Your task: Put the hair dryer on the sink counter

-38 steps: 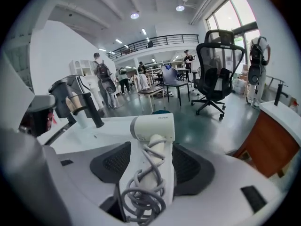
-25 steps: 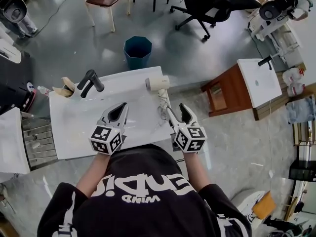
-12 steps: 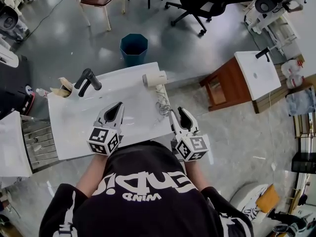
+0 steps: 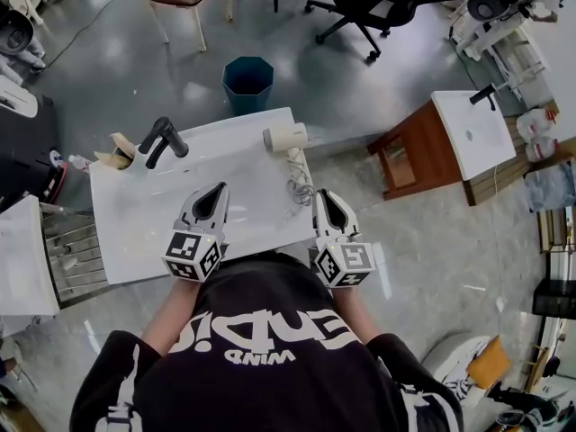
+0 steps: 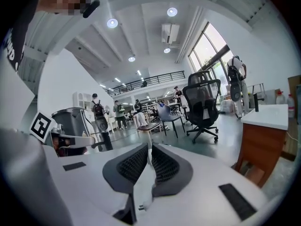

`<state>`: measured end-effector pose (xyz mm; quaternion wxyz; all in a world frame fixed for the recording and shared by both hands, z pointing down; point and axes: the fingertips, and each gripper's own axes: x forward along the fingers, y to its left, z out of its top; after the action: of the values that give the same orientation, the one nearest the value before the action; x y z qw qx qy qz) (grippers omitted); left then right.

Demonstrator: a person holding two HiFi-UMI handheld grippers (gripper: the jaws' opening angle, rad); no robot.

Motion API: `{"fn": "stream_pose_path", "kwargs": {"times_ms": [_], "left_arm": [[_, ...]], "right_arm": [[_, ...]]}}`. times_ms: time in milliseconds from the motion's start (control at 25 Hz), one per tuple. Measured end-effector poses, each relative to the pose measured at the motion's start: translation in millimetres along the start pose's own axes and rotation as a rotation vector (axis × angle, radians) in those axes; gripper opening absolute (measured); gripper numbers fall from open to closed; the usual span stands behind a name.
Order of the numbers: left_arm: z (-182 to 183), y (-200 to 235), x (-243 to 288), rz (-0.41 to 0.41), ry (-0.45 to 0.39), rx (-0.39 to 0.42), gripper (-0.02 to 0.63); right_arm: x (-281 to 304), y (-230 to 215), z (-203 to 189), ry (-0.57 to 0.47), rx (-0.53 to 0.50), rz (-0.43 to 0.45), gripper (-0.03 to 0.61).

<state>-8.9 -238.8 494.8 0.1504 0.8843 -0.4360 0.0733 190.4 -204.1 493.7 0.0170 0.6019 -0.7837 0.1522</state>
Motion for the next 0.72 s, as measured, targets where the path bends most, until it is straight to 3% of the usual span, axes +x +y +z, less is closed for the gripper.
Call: {"fn": "stream_pose_path", "kwargs": {"times_ms": [720], "left_arm": [[0.3,7.7,-5.9,0.058,-0.030,0.018,0.008]], "right_arm": [[5.5,-0.2,-10.7,0.017,-0.069,-0.012,0.023]]}}
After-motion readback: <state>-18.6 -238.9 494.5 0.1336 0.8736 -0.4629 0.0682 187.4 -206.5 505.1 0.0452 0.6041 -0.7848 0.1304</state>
